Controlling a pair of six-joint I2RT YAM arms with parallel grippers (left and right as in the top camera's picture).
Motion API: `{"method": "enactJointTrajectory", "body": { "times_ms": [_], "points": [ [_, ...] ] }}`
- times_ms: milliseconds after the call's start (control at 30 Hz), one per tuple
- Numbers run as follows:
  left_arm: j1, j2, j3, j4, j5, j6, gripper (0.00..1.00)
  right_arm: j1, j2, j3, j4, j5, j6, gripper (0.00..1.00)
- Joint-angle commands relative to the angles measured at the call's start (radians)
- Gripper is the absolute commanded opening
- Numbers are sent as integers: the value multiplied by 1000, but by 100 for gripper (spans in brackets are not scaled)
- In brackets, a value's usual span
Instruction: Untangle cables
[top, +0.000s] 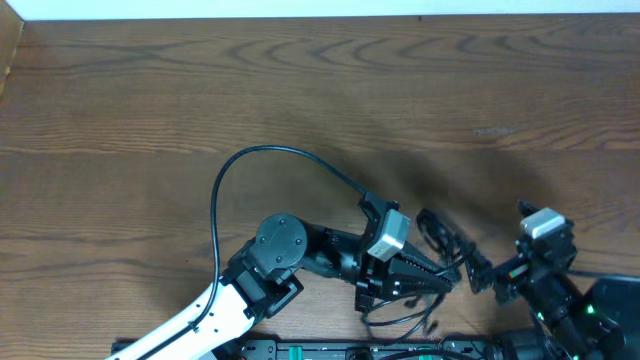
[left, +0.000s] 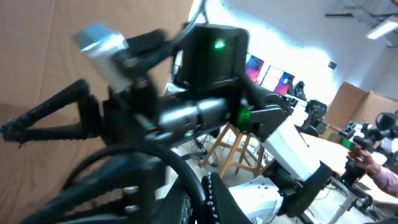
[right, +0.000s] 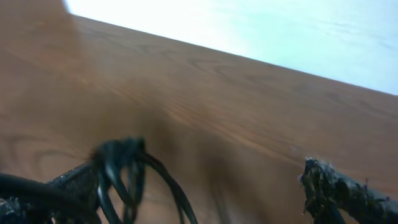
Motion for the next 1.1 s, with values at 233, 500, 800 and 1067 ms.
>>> {"method": "enactJointTrajectory", "body": {
  "times_ms": [233,500,800,1067],
  "points": [
    [33,-45,29,90,64,-12,7,-4,92,-8,-58,580,174,99],
    [140,-128,29,89,65,-32,8,-4,140,-8,-78,634,199,99],
    [291,-161,29,18,98,-49,7,-4,143,-8,-82,609,217,99],
    [383,-119,29,7,23,-61,8,-4,143,-8,-84,352,212,99]
  ]
}}
